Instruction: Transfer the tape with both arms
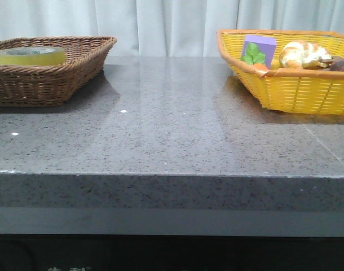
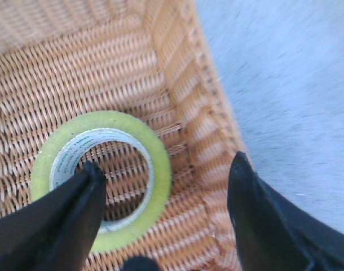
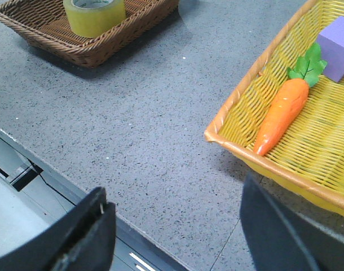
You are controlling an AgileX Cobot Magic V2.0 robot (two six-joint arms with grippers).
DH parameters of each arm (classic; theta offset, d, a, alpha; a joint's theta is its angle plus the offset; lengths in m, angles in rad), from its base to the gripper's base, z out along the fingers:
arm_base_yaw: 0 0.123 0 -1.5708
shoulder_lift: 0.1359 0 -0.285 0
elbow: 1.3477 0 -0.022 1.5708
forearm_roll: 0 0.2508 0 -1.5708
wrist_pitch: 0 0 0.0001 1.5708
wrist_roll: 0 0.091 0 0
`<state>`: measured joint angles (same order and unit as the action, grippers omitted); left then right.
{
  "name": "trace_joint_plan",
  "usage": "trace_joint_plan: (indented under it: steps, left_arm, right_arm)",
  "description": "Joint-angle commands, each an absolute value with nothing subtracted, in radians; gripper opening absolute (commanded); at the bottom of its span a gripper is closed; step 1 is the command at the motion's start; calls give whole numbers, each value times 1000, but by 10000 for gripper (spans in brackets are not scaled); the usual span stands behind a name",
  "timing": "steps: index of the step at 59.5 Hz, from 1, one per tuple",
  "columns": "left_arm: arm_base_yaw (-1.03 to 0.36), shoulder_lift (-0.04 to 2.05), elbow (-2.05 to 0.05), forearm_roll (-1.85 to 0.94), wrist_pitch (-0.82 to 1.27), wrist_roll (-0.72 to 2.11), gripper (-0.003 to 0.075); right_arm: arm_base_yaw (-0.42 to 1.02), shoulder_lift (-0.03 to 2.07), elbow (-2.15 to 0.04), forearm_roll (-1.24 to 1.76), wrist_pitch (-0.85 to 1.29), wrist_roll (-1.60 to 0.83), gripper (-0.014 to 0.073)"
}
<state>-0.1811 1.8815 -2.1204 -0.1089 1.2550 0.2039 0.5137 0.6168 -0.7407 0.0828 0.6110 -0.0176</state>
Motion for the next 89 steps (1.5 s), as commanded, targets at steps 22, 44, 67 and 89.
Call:
trace_joint_plan:
  steps: [22, 44, 67, 89]
  left_arm:
    - [-320, 1395, -1682, -182, 1116, 243, 461]
    - [-547, 1036, -1197, -149, 921, 240, 461]
    - [-560, 691, -800, -139, 557, 179, 459]
    - [-560, 645, -736, -139, 463, 180, 442]
  right_arm:
    - [506, 614, -766, 81, 540, -23, 498]
    - [506, 614, -766, 81, 539, -23, 498]
    - [506, 614, -766, 81, 543, -23, 498]
    - [506, 614, -766, 81, 546, -23, 454]
